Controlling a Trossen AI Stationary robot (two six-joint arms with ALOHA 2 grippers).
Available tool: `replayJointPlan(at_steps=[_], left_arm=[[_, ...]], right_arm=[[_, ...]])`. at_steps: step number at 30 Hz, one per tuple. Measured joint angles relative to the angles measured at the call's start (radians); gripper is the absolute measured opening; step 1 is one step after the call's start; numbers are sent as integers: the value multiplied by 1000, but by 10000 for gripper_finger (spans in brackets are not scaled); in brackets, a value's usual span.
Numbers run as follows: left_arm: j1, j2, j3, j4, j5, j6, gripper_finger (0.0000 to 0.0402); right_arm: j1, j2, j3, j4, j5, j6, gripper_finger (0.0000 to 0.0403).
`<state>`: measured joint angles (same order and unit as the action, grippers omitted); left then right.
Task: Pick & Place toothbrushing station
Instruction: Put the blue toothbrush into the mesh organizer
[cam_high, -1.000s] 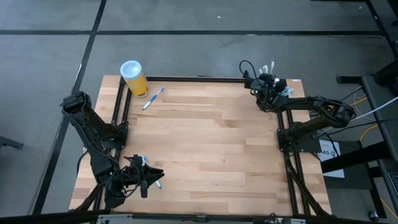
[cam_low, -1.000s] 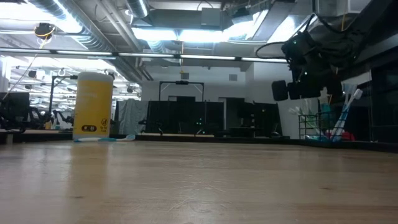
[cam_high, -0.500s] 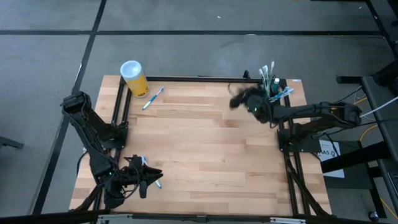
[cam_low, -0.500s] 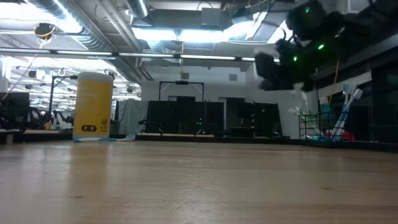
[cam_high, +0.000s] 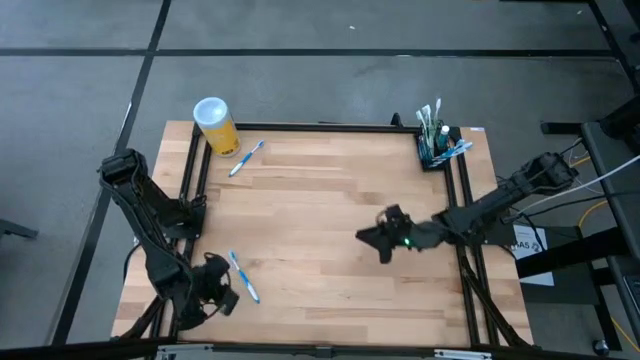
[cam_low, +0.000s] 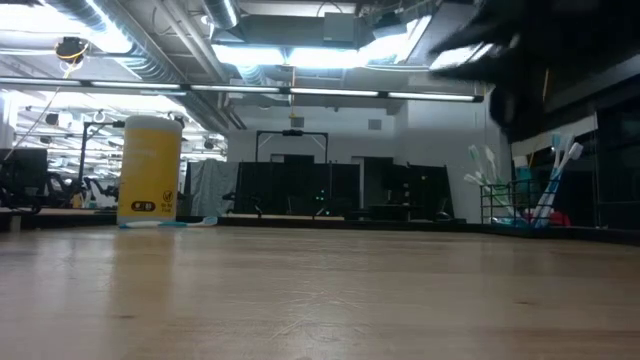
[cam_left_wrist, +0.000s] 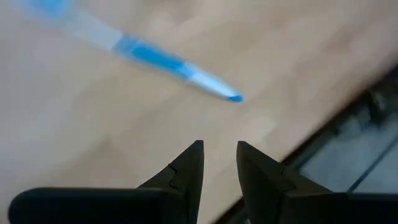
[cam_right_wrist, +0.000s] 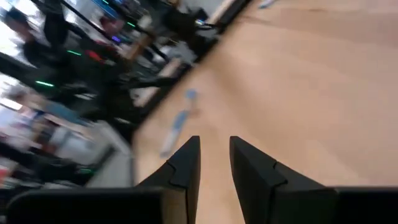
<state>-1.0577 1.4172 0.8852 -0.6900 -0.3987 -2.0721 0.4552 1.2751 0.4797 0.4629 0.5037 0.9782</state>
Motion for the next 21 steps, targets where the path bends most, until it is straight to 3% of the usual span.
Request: replayJointPlan(at_steps=[2, 4, 8, 11, 16, 21], left_arm=[[25, 10, -1, 21, 67, -126, 91], [94, 15, 0, 82, 128, -131, 91], [268, 55, 0, 148, 83, -103, 91], [359, 111, 0, 101, 186, -100, 91], [369, 167, 11, 30, 399, -122, 91], [356, 173, 120, -100, 444, -139, 91]], right_arm=[[58, 0, 0, 51, 53, 37, 89], [104, 0, 0, 98, 119, 51, 89], [174, 0, 0, 210, 219, 23, 89], [218, 0, 6, 292, 266, -35, 89], [291, 0, 83, 300, 301, -175, 89], [346, -1, 146, 281, 308, -312, 89]])
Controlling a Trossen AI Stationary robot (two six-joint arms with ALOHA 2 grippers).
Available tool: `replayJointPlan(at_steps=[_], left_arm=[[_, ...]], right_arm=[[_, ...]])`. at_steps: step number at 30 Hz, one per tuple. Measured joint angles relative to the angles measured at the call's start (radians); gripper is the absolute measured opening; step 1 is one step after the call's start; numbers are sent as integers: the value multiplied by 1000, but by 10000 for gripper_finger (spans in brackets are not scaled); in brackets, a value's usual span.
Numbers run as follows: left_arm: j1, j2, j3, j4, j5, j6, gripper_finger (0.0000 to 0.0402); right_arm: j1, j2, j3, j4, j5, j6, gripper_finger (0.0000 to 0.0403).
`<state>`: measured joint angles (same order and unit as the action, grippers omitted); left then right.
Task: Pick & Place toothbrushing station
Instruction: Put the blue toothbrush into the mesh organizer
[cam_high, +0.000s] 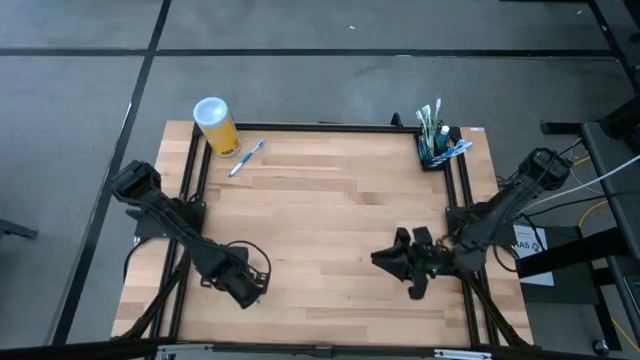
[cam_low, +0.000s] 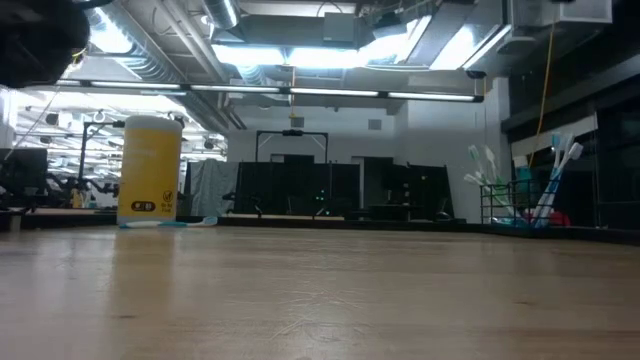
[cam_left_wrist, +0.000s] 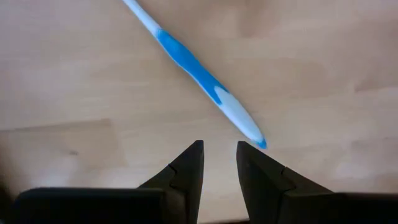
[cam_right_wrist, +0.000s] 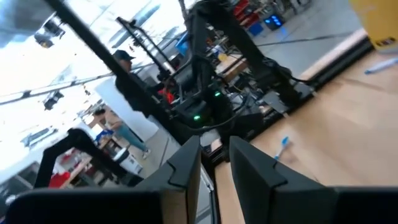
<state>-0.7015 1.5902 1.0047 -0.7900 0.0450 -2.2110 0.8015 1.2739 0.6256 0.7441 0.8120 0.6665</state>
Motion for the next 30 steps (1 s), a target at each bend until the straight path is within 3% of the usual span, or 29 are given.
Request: replayJointPlan(at_steps=[4, 11, 19, 30], left_arm=[[18, 48, 56, -102, -5, 4, 91], [25, 157, 64, 22, 33, 5, 109], [23, 212, 80, 24, 14, 6, 135], [48, 260, 80, 42, -5, 15, 132]], right_arm=[[28, 0, 13, -8, 11, -56, 89], [84, 0, 14, -3, 31, -34, 89], [138, 0, 14, 15, 118, -34, 89], [158, 0, 14, 32, 184, -20, 89]])
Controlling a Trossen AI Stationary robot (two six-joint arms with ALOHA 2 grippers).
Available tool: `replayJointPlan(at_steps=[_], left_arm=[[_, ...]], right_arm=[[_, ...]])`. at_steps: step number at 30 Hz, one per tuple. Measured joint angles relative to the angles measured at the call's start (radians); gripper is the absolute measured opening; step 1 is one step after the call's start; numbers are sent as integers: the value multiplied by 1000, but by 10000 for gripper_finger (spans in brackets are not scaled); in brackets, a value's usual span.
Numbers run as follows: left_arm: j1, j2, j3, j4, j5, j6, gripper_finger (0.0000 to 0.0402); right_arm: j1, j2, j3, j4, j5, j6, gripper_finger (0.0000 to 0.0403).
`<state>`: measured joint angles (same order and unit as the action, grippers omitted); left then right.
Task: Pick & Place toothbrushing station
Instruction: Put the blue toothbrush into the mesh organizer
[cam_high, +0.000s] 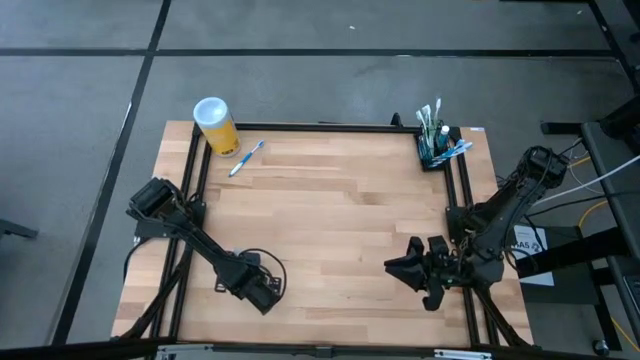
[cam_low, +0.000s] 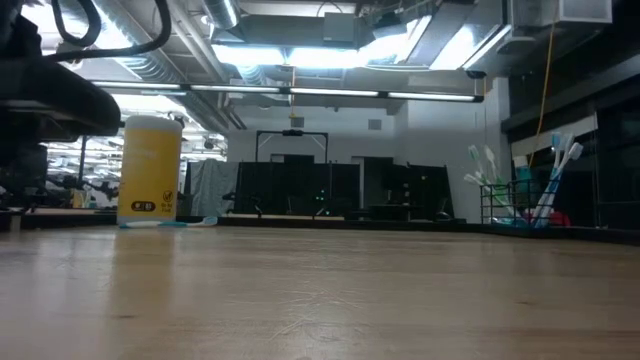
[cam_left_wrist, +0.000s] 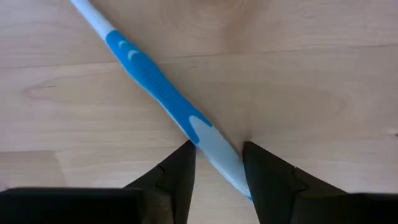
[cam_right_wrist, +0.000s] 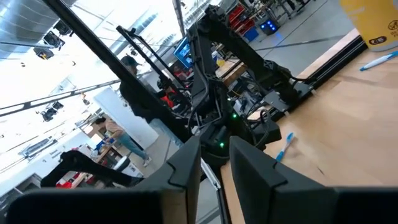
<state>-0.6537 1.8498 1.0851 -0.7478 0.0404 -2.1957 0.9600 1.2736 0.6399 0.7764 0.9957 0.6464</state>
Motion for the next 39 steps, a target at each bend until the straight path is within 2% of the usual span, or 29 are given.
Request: replayJointPlan(at_steps=[4, 8, 12, 15, 18, 20, 24, 26, 30, 34, 39], left_arm=[[0, 2, -2, 7, -6, 8, 94], [-19, 2, -3, 13, -31, 10, 24], [-47, -8, -6, 32, -80, 32, 17], [-79, -38, -11, 88, -219, 67, 17], [-97, -102, -10, 159, -467, 138, 17], [-104, -138, -6, 268, -590, 241, 17], [-90, -196, -6, 491, -746, 544, 17], [-70, -221, -5, 574, -790, 667, 17], [-18, -241, -7, 748, -782, 906, 17], [42, -249, -5, 951, -689, 1137, 17], [102, -249, -6, 1022, -575, 1237, 17]], right_arm=[[0, 0, 0, 1, 12, 0, 89], [-1, 0, 0, 1, 18, -4, 89], [-2, 0, 0, 2, 52, -10, 89], [-5, 0, 0, 12, 91, -38, 89], [-28, 0, 0, 36, 84, -77, 89], [-54, 0, 0, 71, 40, -112, 89], [-138, 0, 0, 106, -94, -130, 89], [-185, 0, 0, 106, -155, -105, 89], [-263, 0, 1, 102, -244, -66, 89], [-330, 0, 43, 81, -359, -64, 95], [-406, 0, 139, -61, -489, -65, 132]])
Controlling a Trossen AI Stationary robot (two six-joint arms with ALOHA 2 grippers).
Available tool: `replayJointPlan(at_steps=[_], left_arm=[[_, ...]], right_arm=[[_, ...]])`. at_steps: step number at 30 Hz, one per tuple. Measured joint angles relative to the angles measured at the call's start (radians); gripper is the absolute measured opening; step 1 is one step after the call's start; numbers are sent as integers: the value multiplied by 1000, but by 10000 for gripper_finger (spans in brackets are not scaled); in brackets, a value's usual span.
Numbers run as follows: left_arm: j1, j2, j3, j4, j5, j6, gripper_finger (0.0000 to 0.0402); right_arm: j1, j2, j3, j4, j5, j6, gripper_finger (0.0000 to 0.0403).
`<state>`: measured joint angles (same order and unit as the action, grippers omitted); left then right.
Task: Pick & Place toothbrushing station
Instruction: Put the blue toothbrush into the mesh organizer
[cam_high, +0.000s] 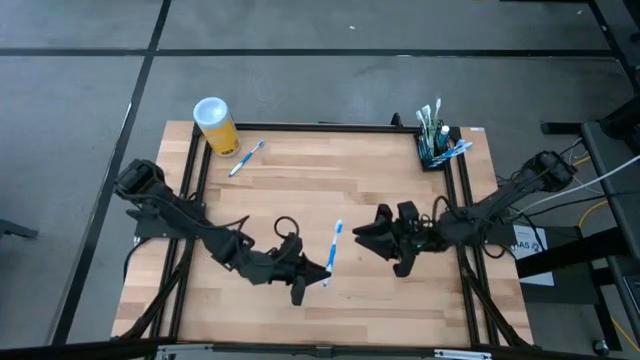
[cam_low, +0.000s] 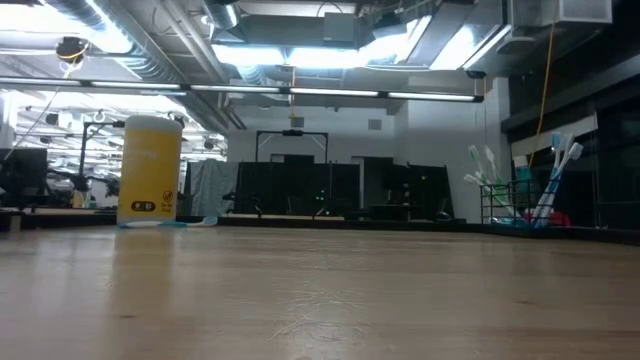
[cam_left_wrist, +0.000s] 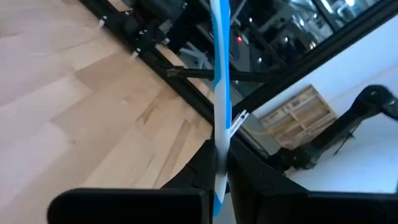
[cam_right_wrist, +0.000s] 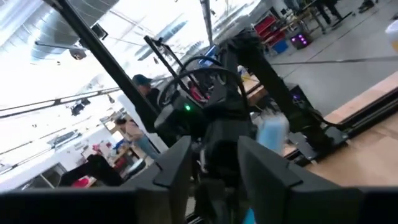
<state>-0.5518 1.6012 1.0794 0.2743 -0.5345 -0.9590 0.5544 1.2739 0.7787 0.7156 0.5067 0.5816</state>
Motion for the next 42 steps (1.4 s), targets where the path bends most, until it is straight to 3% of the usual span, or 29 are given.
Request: replayJointPlan(at_steps=[7, 27, 32, 37, 42], left_arm=[[34, 0, 0, 9, 64, 38, 16], [42, 0, 0, 120, 126, 108, 16], [42, 0, 0, 120, 130, 98, 16], [39, -1, 0, 115, 130, 97, 16], [38, -2, 1, 118, 121, 100, 20]], right_arm=[[-37, 15, 95, -177, -26, 12, 178], [-69, 70, 98, -182, 25, 73, 161], [-73, 70, 97, -182, 21, 71, 121], [-72, 70, 97, -170, -3, 18, 18], [-72, 71, 95, -117, 2, -33, 9]])
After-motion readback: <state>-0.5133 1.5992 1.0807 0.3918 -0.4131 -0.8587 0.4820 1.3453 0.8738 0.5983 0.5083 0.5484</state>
